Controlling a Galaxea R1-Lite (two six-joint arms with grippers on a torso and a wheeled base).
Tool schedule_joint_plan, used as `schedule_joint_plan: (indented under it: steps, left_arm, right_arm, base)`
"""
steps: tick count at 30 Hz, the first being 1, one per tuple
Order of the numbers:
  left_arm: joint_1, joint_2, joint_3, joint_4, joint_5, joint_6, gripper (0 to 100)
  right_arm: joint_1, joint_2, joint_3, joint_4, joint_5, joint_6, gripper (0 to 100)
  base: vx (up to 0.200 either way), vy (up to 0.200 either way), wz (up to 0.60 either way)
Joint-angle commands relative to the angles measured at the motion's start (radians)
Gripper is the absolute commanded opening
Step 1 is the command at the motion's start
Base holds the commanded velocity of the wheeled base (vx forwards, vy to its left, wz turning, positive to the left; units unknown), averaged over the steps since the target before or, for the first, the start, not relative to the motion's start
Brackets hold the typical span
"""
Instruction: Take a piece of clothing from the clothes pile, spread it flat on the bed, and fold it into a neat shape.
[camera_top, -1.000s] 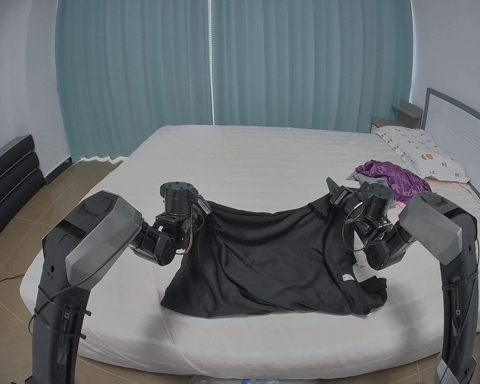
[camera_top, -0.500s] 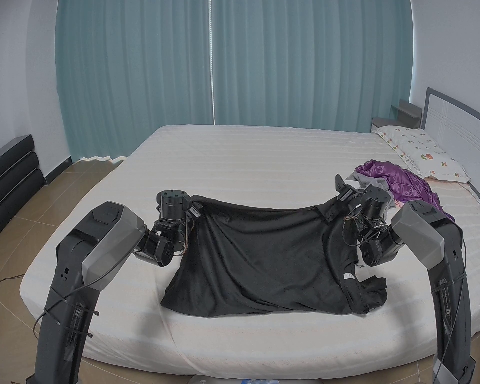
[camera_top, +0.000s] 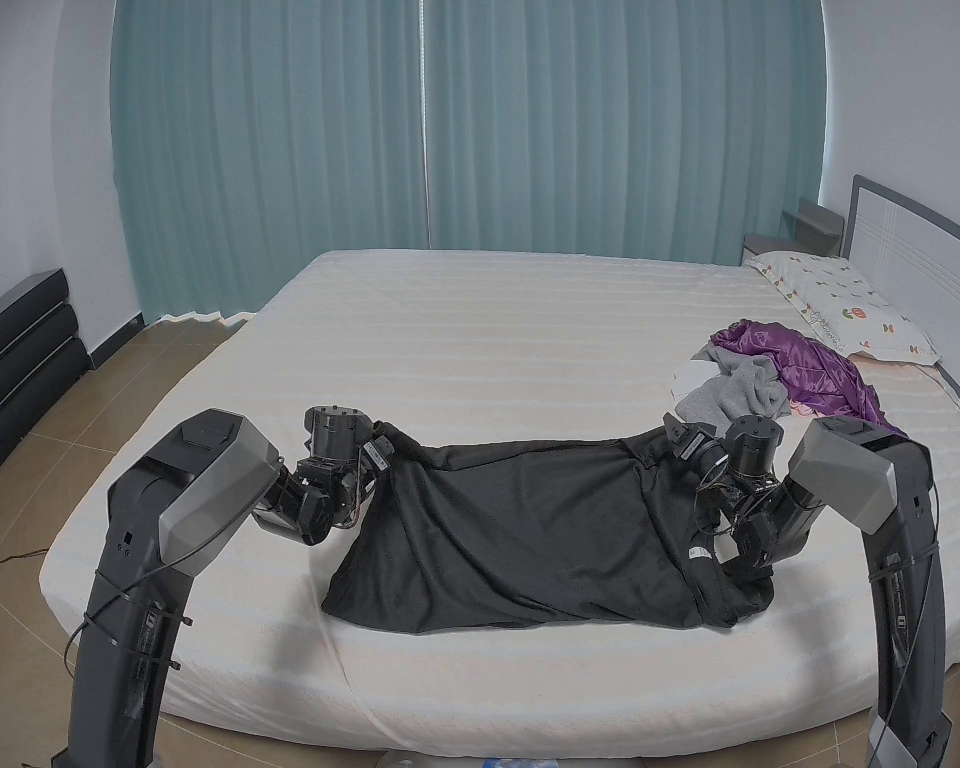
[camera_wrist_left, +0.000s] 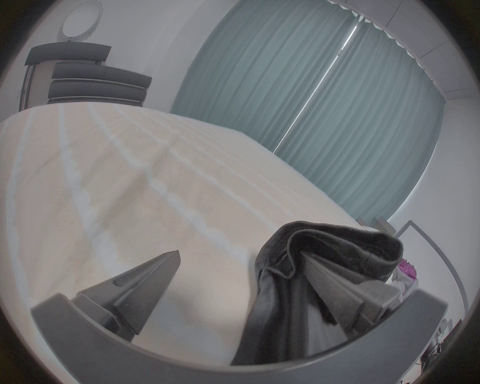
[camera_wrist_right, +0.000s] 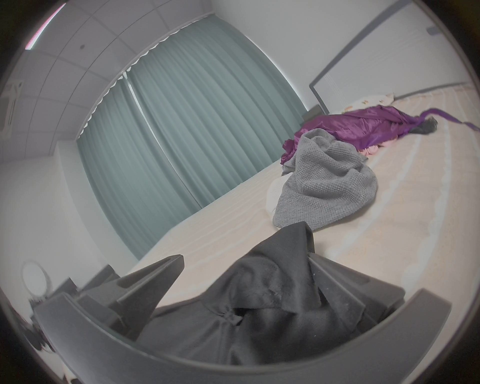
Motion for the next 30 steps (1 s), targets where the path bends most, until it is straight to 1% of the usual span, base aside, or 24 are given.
schedule_joint_plan:
  steps: [1,2,4,6,8,11,12,13,14,15,16,17,18,21,22,25,26,27,30]
  left_arm:
    - [0.017,-0.115,0.140,0.003,-0.060,-0.008,100]
    - [0.021,-0.140,0.169,-0.001,-0.063,-0.016,100]
    - [0.027,-0.176,0.215,-0.011,-0.067,-0.044,100]
    - [0.037,-0.222,0.281,-0.017,-0.079,-0.070,100]
    - [0.038,-0.270,0.358,-0.035,-0.101,-0.076,100]
    - [0.037,-0.341,0.508,-0.110,-0.109,-0.079,100]
    - [0.037,-0.344,0.514,-0.116,-0.109,-0.081,100]
    - [0.027,-0.379,0.608,-0.182,-0.109,-0.099,100]
    - [0.027,-0.382,0.615,-0.188,-0.109,-0.100,100]
    - [0.020,-0.416,0.706,-0.242,-0.110,-0.116,100]
    - [0.018,-0.417,0.712,-0.245,-0.110,-0.116,100]
    - [0.006,-0.448,0.778,-0.268,-0.112,-0.120,100]
    - [0.000,-0.463,0.812,-0.274,-0.113,-0.123,100]
    - [-0.029,-0.508,0.896,-0.279,-0.113,-0.146,100]
    - [-0.032,-0.512,0.904,-0.279,-0.113,-0.151,100]
    - [-0.071,-0.571,0.977,-0.290,-0.136,-0.214,100]
    - [-0.075,-0.578,0.990,-0.293,-0.142,-0.222,100]
    - [-0.086,-0.597,1.014,-0.302,-0.147,-0.226,100]
    - [-0.101,-0.609,1.043,-0.313,-0.148,-0.235,100]
  right_arm:
    - [-0.020,-0.139,0.096,-0.001,0.036,0.102,100]
    - [-0.023,-0.173,0.119,0.000,0.039,0.128,100]
    - [-0.026,-0.212,0.165,-0.001,0.051,0.151,100]
    - [-0.030,-0.255,0.237,-0.003,0.077,0.177,100]
    - [-0.032,-0.298,0.313,-0.003,0.107,0.206,100]
    - [-0.029,-0.350,0.456,-0.024,0.157,0.224,100]
    - [-0.029,-0.352,0.464,-0.027,0.160,0.226,100]
    - [-0.030,-0.373,0.541,-0.073,0.186,0.227,100]
    - [-0.030,-0.375,0.548,-0.078,0.188,0.227,100]
    - [-0.029,-0.381,0.628,-0.133,0.206,0.227,100]
    - [-0.029,-0.381,0.634,-0.138,0.206,0.229,100]
    - [-0.020,-0.380,0.700,-0.185,0.209,0.227,100]
    - [-0.014,-0.377,0.731,-0.210,0.209,0.227,100]
    - [0.005,-0.377,0.823,-0.268,0.209,0.231,100]
    - [0.005,-0.377,0.832,-0.274,0.209,0.232,100]
    - [0.008,-0.396,0.903,-0.285,0.209,0.281,100]
    - [0.008,-0.401,0.910,-0.285,0.209,0.296,100]
    - [0.011,-0.412,0.930,-0.285,0.209,0.339,100]
    - [0.011,-0.421,0.958,-0.285,0.214,0.401,100]
  base:
    - [0.000,0.000,0.00]
    - [0.000,0.000,0.00]
    - [0.000,0.000,0.00]
    - [0.000,0.000,0.00]
    - [0.000,0.000,0.00]
    - [0.000,0.000,0.00]
    - [0.000,0.000,0.00]
    - [0.000,0.000,0.00]
    - [0.000,0.000,0.00]
    - [0.000,0.000,0.00]
    - [0.000,0.000,0.00]
    - [0.000,0.000,0.00]
    - [0.000,0.000,0.00]
    - [0.000,0.000,0.00]
    - [0.000,0.000,0.00]
    - [0.000,0.000,0.00]
    - [0.000,0.000,0.00]
    - [0.000,0.000,0.00]
    - [-0.200,0.000,0.00]
